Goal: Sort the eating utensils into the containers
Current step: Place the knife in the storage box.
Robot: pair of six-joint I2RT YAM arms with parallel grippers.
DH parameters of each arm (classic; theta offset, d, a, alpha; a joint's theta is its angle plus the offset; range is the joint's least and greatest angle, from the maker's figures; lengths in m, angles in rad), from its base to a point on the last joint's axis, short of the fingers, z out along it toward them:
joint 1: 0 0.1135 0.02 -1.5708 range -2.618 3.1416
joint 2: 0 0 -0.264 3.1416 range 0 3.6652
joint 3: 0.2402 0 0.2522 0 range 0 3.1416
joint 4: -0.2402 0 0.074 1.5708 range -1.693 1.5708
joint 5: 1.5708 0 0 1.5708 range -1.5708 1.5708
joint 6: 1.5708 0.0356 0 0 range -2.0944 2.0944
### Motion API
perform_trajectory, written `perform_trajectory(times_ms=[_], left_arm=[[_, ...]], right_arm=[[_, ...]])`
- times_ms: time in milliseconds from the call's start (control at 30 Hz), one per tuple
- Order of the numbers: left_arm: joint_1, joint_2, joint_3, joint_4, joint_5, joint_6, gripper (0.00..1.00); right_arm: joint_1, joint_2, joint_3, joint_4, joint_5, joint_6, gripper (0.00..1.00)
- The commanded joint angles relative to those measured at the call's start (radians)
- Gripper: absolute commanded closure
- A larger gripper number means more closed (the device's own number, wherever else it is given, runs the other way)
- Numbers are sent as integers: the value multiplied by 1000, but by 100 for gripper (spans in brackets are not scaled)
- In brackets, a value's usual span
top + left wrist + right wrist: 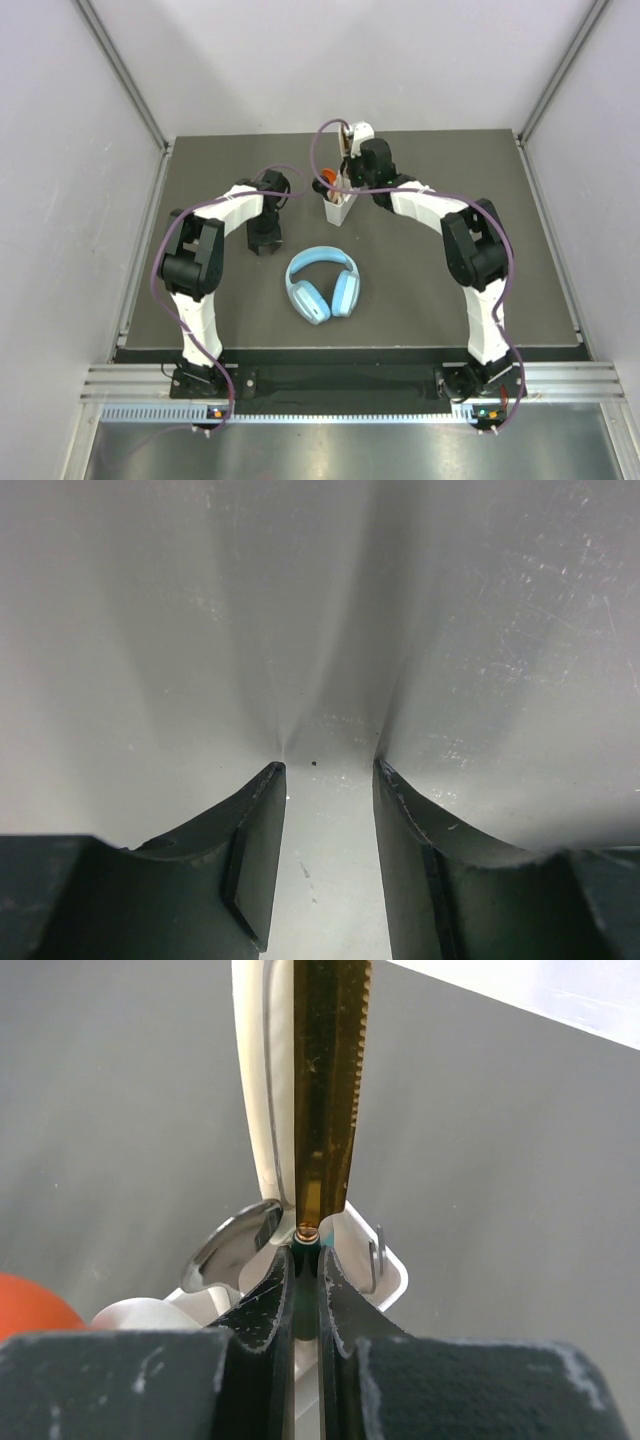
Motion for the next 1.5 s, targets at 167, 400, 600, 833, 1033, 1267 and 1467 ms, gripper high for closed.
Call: perform_trajectory(times_ms=[167,400,600,833,1033,1267,1467], left_arm=[[-2,81,-35,-34,-7,8,55],[-2,82,-32,-26,-2,7,55],[-2,79,-26,-23,-1,4,55],[-2,70,-11,-22,-5,-4,55],[-2,70,9,-22,-1,-15,54],[-2,59,41,-35,9,-26,54],[-1,6,101,-20,52,-13,50]], right_arm=[[22,-88,-40,19,39,18,76],[22,-128,-46,5,71,16,52],[22,-153,-1,-23,100,-7,49],[19,-156,110,-106,160,-43,39],[19,-165,185,-158,192,-77,32],[-4,-216,239,-215,246,-28,30],[-65,-318,213,-429,281,188,28]])
